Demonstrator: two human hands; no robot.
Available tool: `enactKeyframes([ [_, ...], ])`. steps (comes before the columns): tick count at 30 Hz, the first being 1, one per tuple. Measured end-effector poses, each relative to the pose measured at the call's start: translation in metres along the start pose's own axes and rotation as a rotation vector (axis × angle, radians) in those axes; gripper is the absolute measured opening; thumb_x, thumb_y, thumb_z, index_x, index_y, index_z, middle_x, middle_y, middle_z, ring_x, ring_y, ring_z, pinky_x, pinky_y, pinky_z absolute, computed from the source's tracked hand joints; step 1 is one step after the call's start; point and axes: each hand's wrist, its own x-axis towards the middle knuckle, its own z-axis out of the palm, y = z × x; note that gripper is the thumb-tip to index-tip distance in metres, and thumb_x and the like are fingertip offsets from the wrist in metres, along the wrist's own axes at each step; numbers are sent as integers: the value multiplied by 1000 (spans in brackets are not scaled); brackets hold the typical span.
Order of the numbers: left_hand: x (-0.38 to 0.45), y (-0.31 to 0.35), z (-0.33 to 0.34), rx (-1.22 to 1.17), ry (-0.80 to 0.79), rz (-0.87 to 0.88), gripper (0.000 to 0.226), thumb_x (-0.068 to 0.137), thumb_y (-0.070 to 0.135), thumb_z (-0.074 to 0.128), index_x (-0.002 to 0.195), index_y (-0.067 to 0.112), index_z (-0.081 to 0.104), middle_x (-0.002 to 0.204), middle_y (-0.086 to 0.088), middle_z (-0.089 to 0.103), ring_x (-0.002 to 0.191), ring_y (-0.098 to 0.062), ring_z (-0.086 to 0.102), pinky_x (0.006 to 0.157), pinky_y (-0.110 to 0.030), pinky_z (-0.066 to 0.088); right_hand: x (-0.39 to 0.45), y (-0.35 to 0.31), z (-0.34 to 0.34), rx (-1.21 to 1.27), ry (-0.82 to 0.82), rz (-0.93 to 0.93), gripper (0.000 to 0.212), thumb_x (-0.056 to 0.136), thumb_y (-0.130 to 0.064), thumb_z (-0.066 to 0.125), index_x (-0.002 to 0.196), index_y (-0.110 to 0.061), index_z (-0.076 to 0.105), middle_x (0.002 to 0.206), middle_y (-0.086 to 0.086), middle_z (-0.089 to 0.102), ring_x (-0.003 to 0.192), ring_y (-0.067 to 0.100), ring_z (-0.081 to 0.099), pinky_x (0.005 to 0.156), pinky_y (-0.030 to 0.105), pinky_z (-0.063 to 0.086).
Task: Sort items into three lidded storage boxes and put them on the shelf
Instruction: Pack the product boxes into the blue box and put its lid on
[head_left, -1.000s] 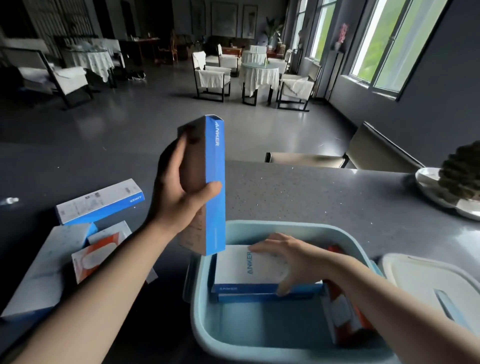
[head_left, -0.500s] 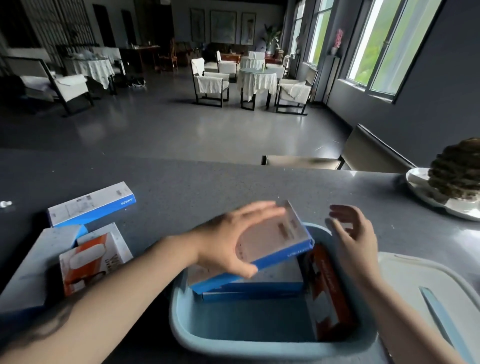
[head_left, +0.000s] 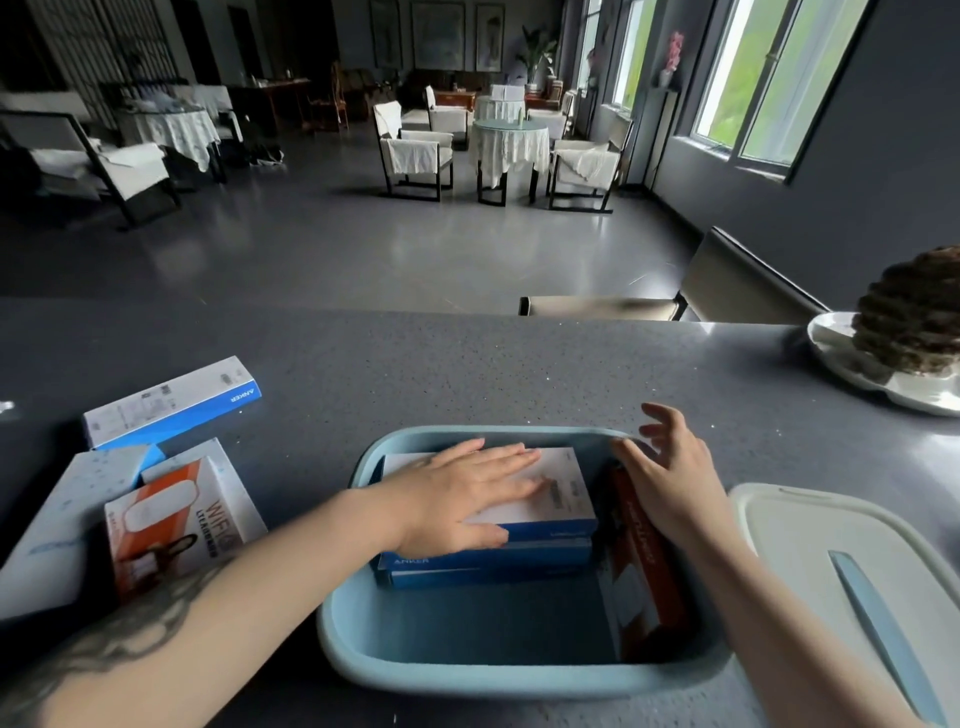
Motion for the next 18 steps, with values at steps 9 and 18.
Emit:
enactKeyframes([
  [9, 2, -1, 10, 79, 42, -19, 76, 90, 65, 34, 150, 35, -3, 157, 13, -15, 143, -3, -19, 116, -27, -16, -2, -3, 2, -145, -77, -32, 56, 86, -37, 60, 137, -28, 39, 133, 1, 53, 123, 21, 44, 93, 39, 42],
  [18, -7, 12, -5, -143, 655, -222, 54, 89, 46, 55, 136, 20, 52, 142, 2, 50, 128, -15, 50, 109, -32, 34, -9, 1, -4, -322, -87, -165, 58, 83, -35, 68, 134, -21, 46, 131, 13, 53, 120, 34, 45, 96, 46, 38],
])
